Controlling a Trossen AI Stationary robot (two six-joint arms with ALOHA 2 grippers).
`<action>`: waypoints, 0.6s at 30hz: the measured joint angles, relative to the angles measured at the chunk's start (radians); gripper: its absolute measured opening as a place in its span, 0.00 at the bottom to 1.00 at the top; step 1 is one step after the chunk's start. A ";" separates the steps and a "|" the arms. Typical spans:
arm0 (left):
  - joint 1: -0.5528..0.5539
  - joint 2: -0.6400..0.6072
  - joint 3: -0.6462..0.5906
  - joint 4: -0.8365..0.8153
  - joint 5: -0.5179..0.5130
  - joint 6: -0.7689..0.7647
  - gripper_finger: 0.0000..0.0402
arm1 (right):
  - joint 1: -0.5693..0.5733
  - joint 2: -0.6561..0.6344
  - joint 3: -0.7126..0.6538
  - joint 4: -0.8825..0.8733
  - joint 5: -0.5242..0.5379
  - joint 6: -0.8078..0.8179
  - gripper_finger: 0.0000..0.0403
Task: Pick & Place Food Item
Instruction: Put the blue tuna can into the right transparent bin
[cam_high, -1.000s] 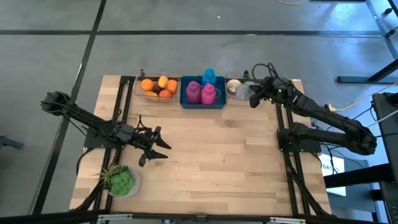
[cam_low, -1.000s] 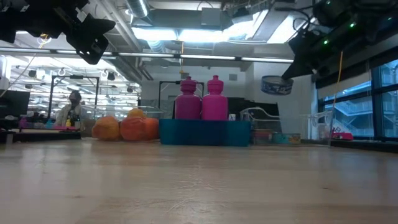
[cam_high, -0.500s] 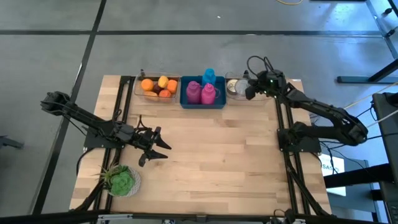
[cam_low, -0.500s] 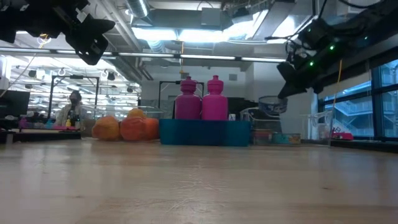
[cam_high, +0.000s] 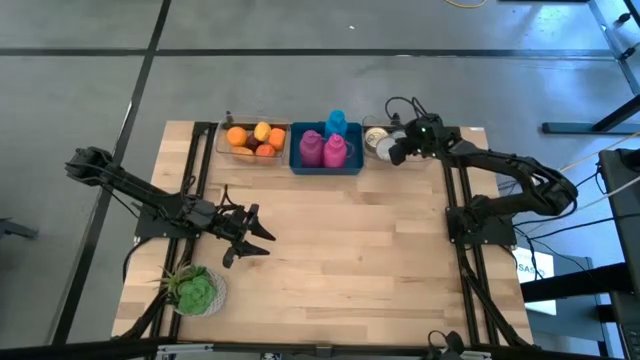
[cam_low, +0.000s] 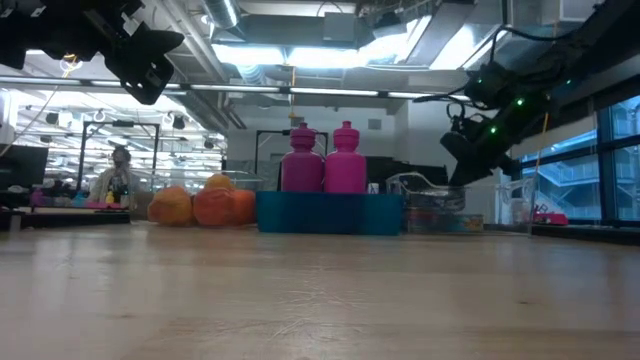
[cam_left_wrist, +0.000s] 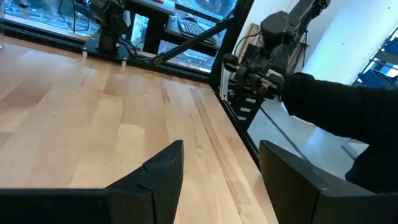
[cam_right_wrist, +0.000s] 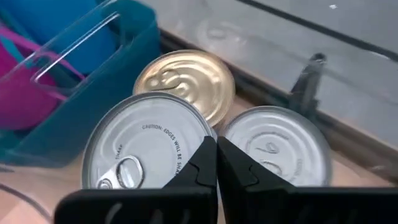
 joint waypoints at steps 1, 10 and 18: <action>0.000 0.000 0.000 0.000 0.000 0.000 0.50 | 0.000 0.010 0.001 0.003 -0.016 -0.002 0.00; 0.000 0.000 0.000 0.000 -0.005 0.000 0.49 | 0.008 0.049 0.001 -0.033 -0.037 -0.017 0.00; 0.000 0.000 0.000 0.000 -0.007 0.001 0.49 | 0.007 0.049 0.001 -0.099 -0.039 -0.020 0.00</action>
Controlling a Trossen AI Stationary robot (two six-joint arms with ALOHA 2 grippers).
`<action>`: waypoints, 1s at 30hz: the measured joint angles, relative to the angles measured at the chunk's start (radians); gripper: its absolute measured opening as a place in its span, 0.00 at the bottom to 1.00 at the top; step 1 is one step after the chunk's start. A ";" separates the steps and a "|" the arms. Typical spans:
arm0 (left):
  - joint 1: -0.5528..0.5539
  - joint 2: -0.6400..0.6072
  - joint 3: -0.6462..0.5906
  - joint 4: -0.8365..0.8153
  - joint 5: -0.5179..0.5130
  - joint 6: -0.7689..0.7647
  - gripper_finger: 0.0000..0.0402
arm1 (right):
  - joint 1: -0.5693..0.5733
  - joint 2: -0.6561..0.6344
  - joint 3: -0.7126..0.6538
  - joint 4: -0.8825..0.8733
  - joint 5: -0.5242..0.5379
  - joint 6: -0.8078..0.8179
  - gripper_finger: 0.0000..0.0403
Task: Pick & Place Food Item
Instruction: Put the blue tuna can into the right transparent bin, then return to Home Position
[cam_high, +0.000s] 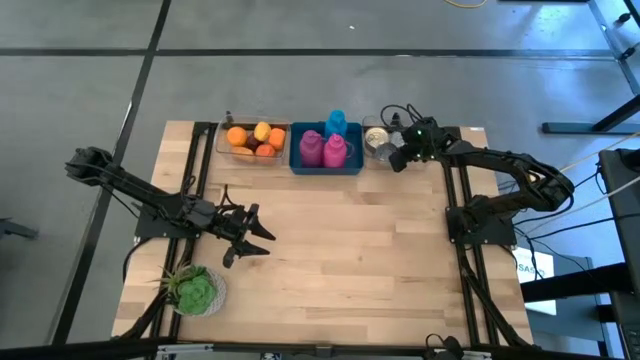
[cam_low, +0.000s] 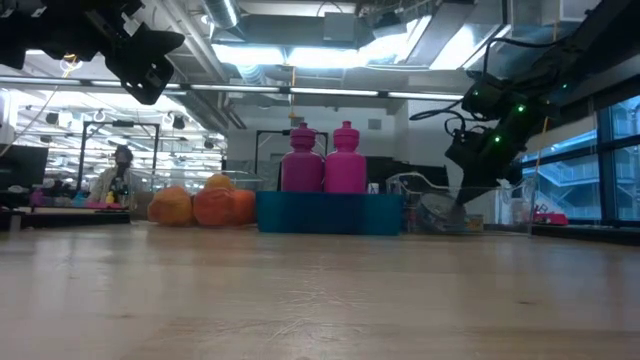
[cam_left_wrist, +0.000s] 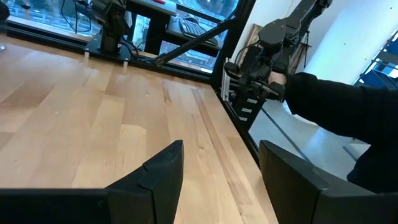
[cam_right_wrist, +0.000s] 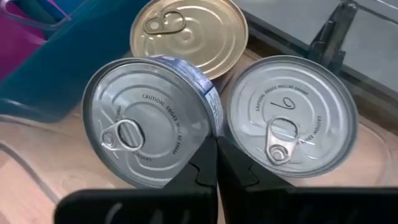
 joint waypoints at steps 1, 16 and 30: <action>0.000 0.000 0.000 0.000 0.000 0.000 0.49 | 0.000 0.000 0.000 0.000 -0.008 0.003 0.00; 0.000 0.000 0.000 0.000 0.000 0.000 0.49 | 0.000 0.000 0.000 0.004 -0.073 0.035 0.21; 0.002 0.000 0.000 0.000 -0.005 0.005 0.49 | 0.001 -0.018 0.093 -0.056 -0.075 0.037 0.62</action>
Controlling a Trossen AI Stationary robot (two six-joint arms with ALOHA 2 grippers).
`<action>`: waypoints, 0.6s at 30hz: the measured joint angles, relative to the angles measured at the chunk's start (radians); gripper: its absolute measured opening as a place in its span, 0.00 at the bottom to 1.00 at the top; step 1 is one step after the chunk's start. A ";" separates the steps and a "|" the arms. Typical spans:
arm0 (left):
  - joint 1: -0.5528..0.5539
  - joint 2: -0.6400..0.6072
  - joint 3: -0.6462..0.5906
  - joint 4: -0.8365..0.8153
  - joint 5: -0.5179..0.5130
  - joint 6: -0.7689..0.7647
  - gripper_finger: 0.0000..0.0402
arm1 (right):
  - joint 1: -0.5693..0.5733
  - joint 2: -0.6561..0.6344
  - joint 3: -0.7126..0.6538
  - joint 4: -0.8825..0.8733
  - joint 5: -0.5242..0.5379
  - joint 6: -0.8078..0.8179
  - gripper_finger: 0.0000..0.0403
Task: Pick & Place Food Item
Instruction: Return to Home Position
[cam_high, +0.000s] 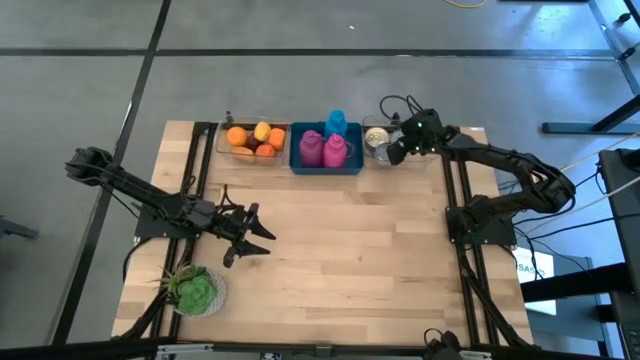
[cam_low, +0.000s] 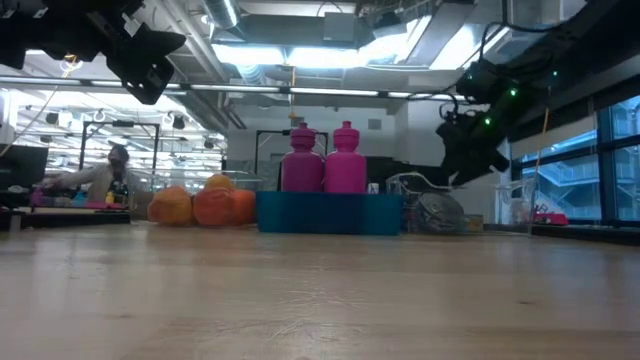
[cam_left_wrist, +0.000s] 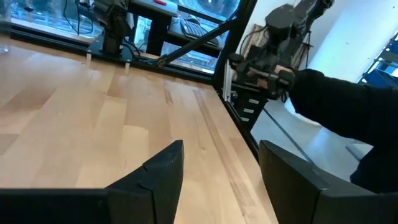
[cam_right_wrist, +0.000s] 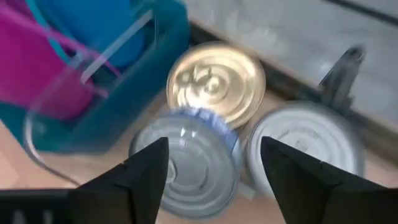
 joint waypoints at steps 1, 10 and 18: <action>0.000 0.000 0.000 0.000 -0.004 0.007 0.49 | 0.000 -0.006 0.013 -0.007 0.007 0.000 0.63; 0.000 -0.120 0.000 -0.045 -0.143 0.151 0.49 | 0.023 -0.144 0.060 -0.019 0.055 -0.013 0.60; 0.000 -0.352 0.000 -0.223 -0.302 0.222 0.45 | 0.109 -0.378 0.060 -0.019 -0.058 -0.025 0.39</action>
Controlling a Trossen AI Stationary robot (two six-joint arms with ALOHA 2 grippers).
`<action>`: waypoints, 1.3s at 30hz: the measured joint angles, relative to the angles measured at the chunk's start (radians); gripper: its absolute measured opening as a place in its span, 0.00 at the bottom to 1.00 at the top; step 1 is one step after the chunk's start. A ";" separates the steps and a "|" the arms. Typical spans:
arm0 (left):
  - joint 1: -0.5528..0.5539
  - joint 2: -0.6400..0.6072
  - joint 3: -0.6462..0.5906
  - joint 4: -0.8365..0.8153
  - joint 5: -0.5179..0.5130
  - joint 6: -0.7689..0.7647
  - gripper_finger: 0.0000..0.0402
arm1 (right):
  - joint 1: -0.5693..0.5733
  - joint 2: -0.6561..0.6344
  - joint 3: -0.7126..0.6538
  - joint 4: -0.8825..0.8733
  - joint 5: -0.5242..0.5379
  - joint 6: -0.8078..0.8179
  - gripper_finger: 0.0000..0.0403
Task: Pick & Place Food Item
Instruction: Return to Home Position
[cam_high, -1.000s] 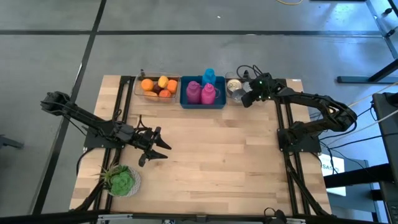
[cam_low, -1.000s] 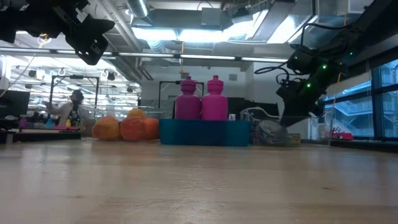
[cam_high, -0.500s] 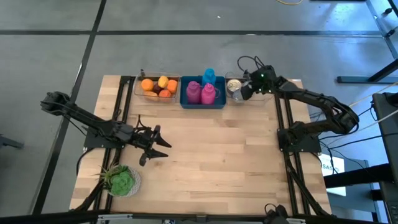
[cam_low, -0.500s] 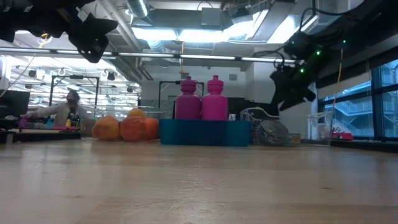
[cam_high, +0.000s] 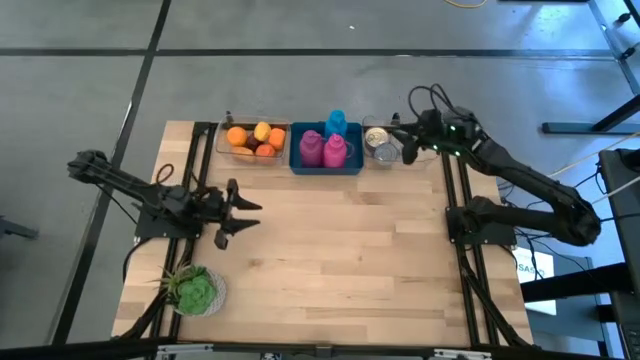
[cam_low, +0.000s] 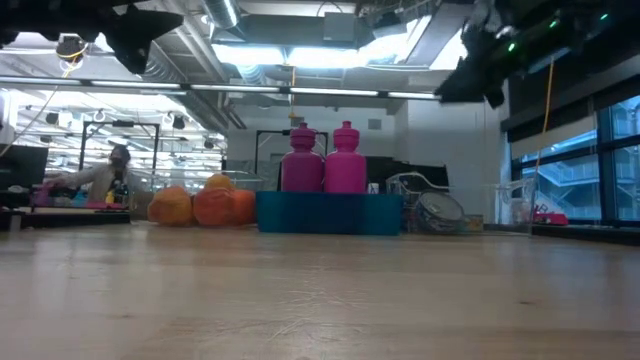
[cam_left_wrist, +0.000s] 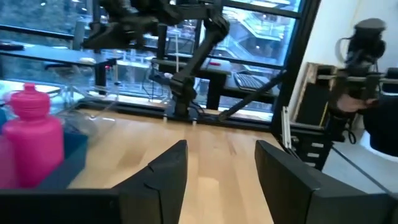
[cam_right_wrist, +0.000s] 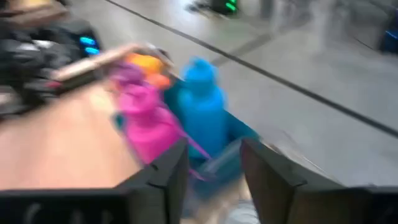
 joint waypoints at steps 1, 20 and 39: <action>0.000 -0.027 0.000 -0.026 -0.013 0.005 0.44 | 0.016 -0.026 0.000 -0.004 -0.023 -0.002 0.36; 0.000 -0.338 -0.015 -0.229 -0.146 0.197 0.01 | 0.361 -0.394 -0.233 0.110 0.086 0.016 0.01; 0.106 -0.484 -0.184 -0.193 -0.108 0.221 0.00 | 0.563 -0.706 -0.405 0.108 0.102 0.044 0.00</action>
